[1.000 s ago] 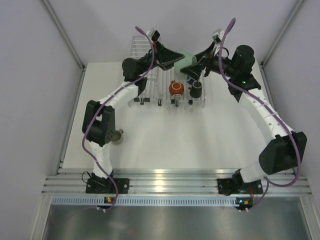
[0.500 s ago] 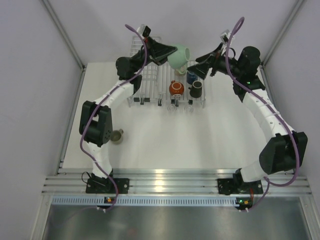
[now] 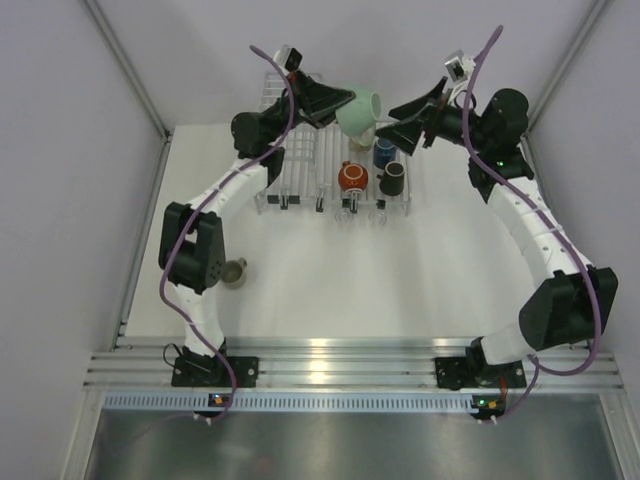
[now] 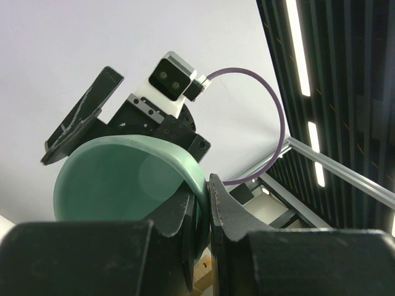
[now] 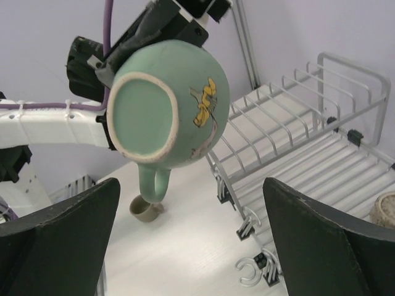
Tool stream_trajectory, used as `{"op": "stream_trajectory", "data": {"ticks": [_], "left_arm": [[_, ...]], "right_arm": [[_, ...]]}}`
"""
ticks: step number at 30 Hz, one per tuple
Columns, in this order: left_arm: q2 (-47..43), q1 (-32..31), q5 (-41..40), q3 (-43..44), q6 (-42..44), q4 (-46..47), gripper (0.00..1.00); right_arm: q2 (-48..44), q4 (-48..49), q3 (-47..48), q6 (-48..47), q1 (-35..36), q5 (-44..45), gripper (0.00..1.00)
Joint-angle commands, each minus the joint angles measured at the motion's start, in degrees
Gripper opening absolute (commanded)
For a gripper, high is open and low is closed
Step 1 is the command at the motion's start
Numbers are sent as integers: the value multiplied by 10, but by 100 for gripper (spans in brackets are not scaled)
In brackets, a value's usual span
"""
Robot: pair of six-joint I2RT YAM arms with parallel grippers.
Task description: Load the cups into the dish rack
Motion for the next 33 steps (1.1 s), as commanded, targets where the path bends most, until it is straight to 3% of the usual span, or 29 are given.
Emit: {"op": "stream_trajectory", "data": {"ticks": [1,33], "left_arm": [[-6,-7,-21,31,-9,59,0],[14,-28,-30,40,-7,59,0]], "right_arm": [[-3,65,47,18,7,-17,99],[71,86,112,36,69,-15,99]]}}
